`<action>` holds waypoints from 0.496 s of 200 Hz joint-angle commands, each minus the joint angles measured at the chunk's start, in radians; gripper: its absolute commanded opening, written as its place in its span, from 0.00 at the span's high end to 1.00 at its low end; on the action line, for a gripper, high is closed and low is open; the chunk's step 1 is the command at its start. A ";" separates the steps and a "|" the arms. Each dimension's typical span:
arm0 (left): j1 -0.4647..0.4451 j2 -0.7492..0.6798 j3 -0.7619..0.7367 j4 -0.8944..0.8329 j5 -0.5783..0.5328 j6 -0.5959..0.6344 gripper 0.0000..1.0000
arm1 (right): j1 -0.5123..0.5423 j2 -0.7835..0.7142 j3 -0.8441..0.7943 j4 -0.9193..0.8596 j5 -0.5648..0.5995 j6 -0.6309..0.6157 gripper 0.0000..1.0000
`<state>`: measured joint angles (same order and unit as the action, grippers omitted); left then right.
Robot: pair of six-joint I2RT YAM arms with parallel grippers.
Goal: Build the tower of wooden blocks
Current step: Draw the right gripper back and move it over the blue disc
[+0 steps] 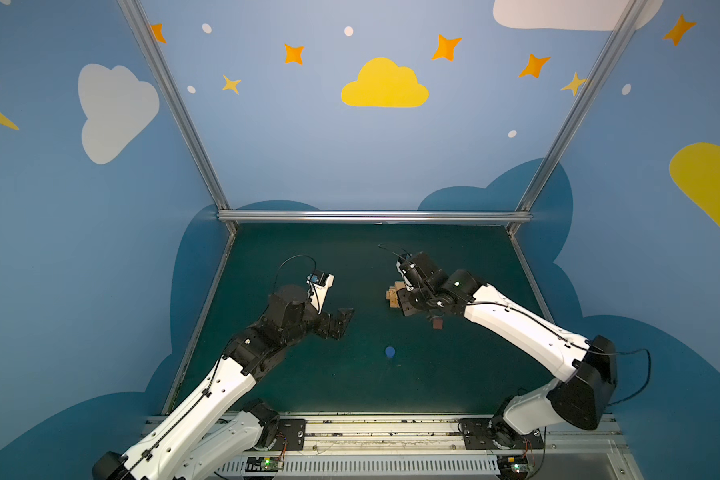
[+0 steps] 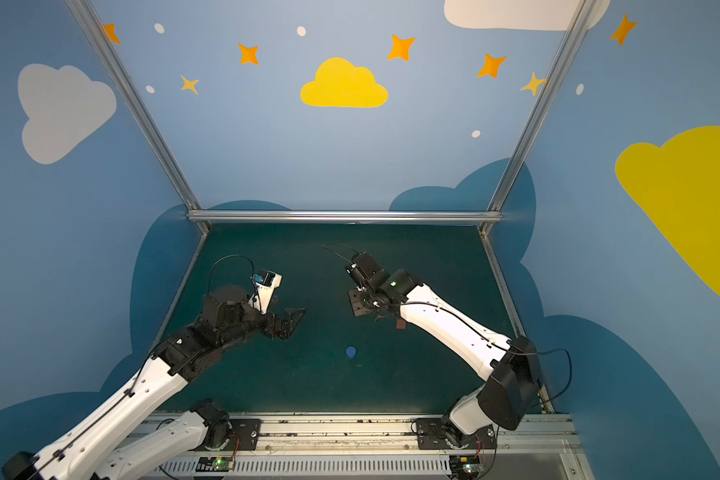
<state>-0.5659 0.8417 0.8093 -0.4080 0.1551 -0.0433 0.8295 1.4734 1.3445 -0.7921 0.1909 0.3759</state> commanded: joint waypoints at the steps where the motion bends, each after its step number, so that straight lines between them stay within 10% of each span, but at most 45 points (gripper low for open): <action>1: -0.002 -0.026 -0.019 -0.051 0.050 0.118 0.00 | 0.008 -0.059 -0.038 0.057 -0.005 -0.016 0.64; 99: -0.003 -0.076 -0.119 -0.011 0.263 0.188 0.00 | 0.046 -0.223 -0.244 0.138 -0.102 -0.023 0.64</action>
<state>-0.5659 0.7700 0.6968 -0.4191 0.3504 0.1036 0.8604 1.2755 1.1549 -0.7044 0.1410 0.3599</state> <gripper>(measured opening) 0.996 0.359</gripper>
